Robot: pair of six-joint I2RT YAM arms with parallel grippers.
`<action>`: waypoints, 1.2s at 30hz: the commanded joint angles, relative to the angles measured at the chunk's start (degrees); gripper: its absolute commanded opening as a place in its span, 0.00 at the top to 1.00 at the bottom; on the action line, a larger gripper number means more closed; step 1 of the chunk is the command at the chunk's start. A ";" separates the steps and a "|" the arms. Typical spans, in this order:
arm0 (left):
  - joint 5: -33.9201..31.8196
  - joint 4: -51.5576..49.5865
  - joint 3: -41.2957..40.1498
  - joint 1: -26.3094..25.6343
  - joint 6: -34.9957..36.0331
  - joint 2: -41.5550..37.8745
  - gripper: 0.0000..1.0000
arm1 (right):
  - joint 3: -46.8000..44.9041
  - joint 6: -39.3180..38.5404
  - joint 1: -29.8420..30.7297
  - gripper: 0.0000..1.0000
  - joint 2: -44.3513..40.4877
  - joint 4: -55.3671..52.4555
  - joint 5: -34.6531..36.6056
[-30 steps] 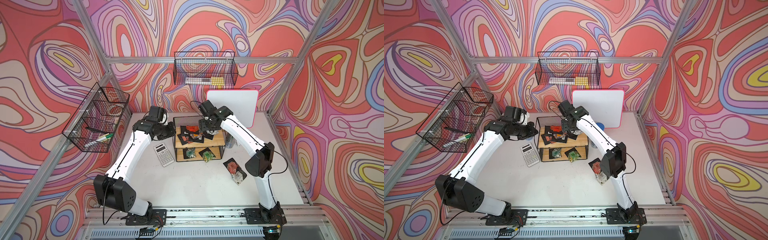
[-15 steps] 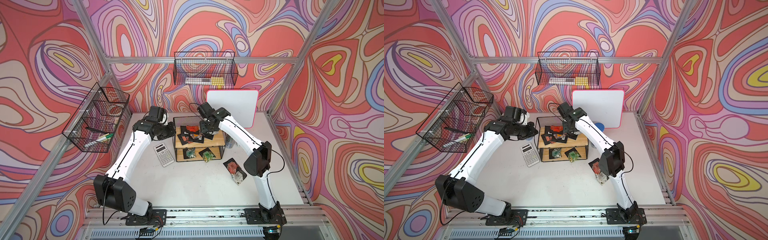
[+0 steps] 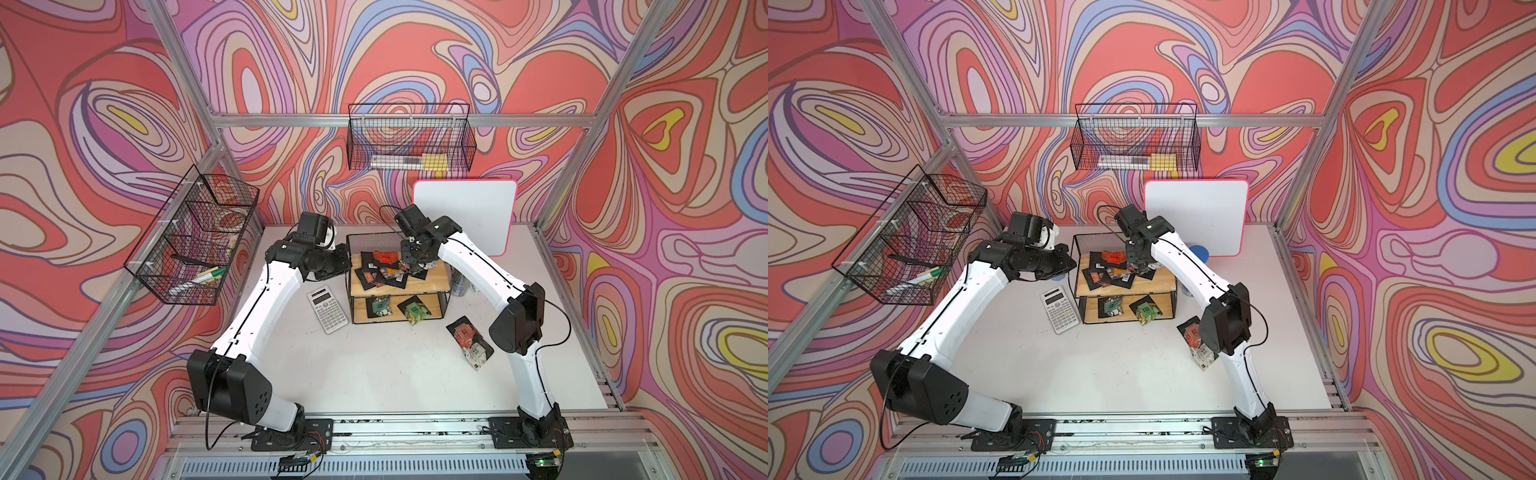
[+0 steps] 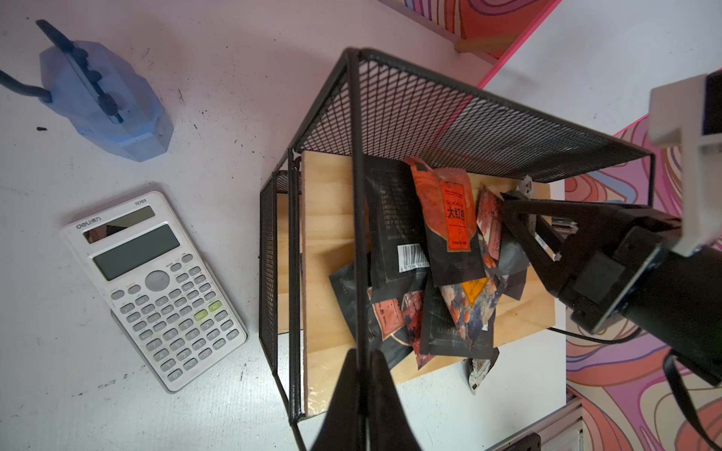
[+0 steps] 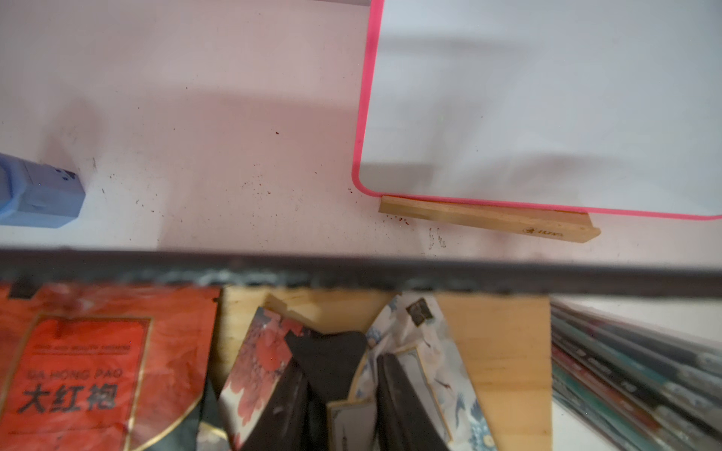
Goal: Remove the tea bags from the shelf
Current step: Pick up the tea bag from the shelf.
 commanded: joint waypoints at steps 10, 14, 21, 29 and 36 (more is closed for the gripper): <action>-0.76 0.64 0.82 0.25 -0.36 1.33 1.00 | 1.99 0.30 -0.24 0.92 -3.48 -0.38 2.91; -0.91 0.62 0.81 0.25 -0.20 1.39 1.00 | 1.87 0.41 -0.24 0.94 -6.85 1.44 2.58; -0.88 0.62 0.72 0.25 -0.29 1.41 1.00 | -8.72 0.95 -0.23 0.95 -19.13 12.91 -2.56; -0.84 0.62 0.90 0.25 -0.35 1.58 1.00 | -21.33 6.96 -0.19 0.96 -35.97 20.09 7.16; -0.82 0.53 1.16 0.25 -0.44 1.58 1.00 | -33.18 22.43 -3.45 0.99 -46.45 9.96 17.81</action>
